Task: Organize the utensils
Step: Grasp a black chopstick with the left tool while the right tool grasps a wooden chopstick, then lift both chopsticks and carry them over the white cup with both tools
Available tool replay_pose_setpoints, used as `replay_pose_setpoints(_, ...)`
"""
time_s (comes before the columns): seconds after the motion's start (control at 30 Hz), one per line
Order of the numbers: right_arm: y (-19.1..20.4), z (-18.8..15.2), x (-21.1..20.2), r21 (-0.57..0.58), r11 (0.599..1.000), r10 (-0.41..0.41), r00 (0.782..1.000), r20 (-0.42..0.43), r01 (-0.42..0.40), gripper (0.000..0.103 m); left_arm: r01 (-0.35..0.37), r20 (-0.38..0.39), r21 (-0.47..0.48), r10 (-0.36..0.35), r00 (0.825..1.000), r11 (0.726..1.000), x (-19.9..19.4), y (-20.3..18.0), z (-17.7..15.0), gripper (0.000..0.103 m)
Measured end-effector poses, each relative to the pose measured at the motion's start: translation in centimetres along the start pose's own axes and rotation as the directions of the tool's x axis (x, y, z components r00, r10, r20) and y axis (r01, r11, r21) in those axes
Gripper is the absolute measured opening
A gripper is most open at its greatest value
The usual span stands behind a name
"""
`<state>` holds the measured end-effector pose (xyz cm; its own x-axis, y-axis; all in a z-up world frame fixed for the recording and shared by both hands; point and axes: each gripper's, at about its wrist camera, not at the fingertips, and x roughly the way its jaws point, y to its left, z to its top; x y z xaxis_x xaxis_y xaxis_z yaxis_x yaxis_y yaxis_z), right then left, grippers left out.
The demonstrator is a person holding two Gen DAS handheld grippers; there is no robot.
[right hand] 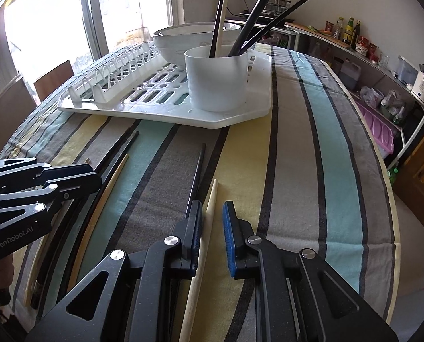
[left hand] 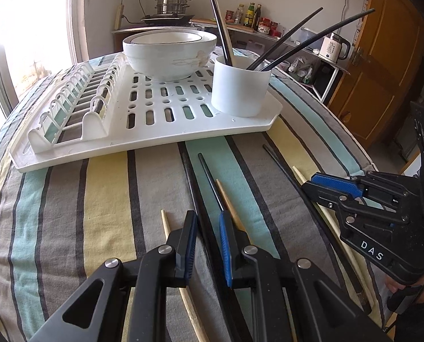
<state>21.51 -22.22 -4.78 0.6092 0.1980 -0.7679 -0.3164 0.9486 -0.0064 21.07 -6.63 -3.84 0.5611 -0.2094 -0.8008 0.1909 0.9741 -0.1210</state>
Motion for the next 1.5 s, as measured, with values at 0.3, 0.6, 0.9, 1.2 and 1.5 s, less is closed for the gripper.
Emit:
replay_pose_setpoints(0.3,0.1,0.3,0.3,-0.004,1.0,0.013,1.0,-0.004,-0.013,0.007,-0.033,0.007,0.028,0.033,0.999,0.999,0.8,-0.5,0.8,0.014)
replay_pose_setpoints(0.6,-0.3,0.0,-0.1,0.035,0.998,0.043,0.999,0.011,-0.043,0.006,-0.004,0.006,-0.005,0.004,1.0,1.0,0.9,0.3,1.3,0.005)
replay_pose_setpoints(0.9,-0.5,0.2,-2.5,0.05,0.998,0.039,0.996,0.082,-0.043,0.006,0.072,0.107,-0.022,-0.069,0.992,0.997,-2.8,0.6,2.0,0.005)
replay_pose_setpoints(1.2,-0.3,1.4,-6.7,0.06,0.997,0.028,0.98,0.198,-0.041,0.006,0.115,0.209,-0.011,-0.11,0.972,0.993,-8.0,0.5,3.0,0.005)
replay_pose_setpoints(1.5,-0.2,2.0,-10.7,0.068,0.997,0.017,0.952,0.307,-0.039,0.006,0.136,0.296,0.013,-0.134,0.946,0.991,-12.5,0.3,3.6,0.005)
